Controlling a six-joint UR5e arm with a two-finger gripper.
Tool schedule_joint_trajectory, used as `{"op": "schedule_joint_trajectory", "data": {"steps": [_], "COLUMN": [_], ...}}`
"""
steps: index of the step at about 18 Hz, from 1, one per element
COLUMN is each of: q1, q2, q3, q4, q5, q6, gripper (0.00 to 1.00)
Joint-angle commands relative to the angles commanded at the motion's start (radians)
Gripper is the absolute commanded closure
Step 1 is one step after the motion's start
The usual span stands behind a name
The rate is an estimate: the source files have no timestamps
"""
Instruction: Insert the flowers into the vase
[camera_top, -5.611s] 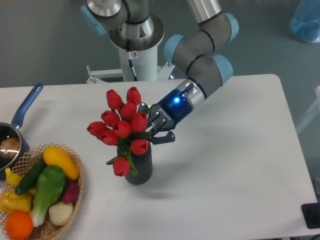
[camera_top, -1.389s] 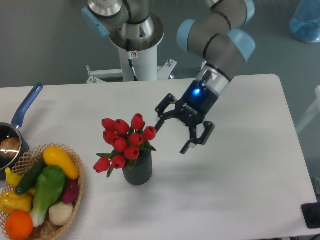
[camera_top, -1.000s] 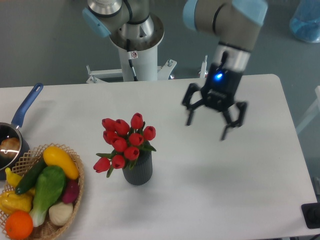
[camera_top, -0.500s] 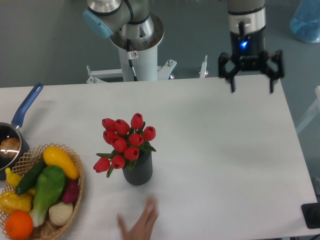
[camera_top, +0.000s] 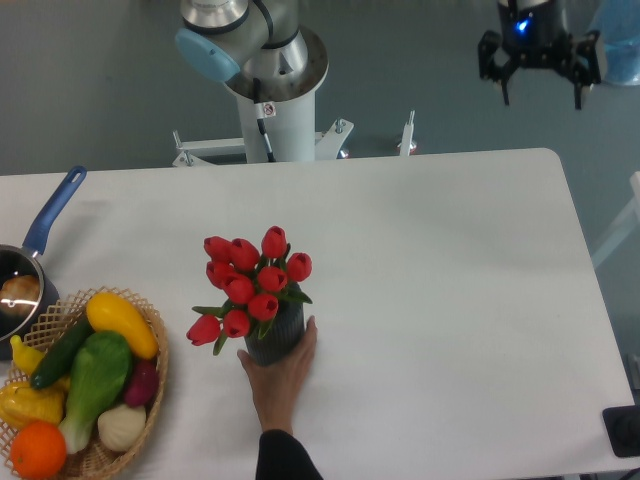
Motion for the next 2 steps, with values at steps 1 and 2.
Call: {"op": "schedule_joint_trajectory", "data": {"steps": [1,2], "q1": [0.0,0.0], "q2": [0.0,0.0], "q3": [0.0,-0.002], "q4": [-0.002,0.0], "q5": [0.0,-0.002], "q6": [0.002,0.002], "gripper": [0.0,0.0]}}
